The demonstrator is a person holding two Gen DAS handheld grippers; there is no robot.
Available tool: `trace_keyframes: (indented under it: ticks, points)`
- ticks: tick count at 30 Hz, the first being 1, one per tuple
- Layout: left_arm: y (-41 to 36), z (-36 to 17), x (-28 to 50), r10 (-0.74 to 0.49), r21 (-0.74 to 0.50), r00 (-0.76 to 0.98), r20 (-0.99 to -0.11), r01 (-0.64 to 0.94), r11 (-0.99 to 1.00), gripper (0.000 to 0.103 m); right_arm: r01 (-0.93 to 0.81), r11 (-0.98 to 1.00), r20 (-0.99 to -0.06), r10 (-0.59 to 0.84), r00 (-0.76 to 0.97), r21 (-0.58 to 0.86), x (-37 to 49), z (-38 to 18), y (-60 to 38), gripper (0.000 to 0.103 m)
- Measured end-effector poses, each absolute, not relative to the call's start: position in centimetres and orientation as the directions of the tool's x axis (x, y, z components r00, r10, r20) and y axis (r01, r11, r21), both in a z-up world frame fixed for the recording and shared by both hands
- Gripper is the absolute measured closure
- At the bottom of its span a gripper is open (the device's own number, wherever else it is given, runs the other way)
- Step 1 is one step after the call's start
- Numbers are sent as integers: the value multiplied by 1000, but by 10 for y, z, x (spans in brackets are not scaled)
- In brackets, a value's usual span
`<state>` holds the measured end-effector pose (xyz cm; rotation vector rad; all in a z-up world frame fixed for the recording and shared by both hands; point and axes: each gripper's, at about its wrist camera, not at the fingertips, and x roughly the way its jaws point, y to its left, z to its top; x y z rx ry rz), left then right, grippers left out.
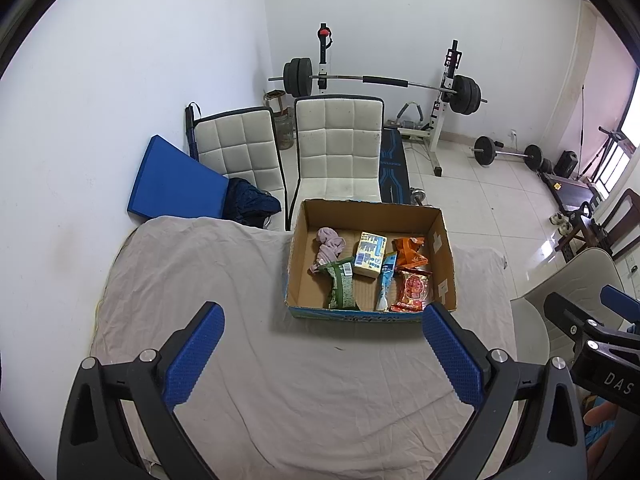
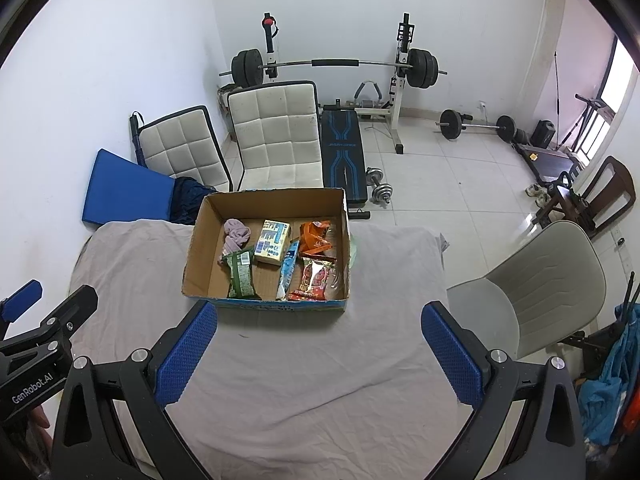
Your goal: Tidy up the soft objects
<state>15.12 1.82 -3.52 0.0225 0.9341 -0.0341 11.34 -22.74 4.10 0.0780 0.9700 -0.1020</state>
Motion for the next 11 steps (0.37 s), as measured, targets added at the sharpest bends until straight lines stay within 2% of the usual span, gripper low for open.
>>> trace_keyframes:
  ticks: [11]
  points:
    - [18, -35, 152, -19, 5, 595, -803, 38, 999, 1, 127, 992, -827, -56, 559, 19, 111, 38, -232, 0]
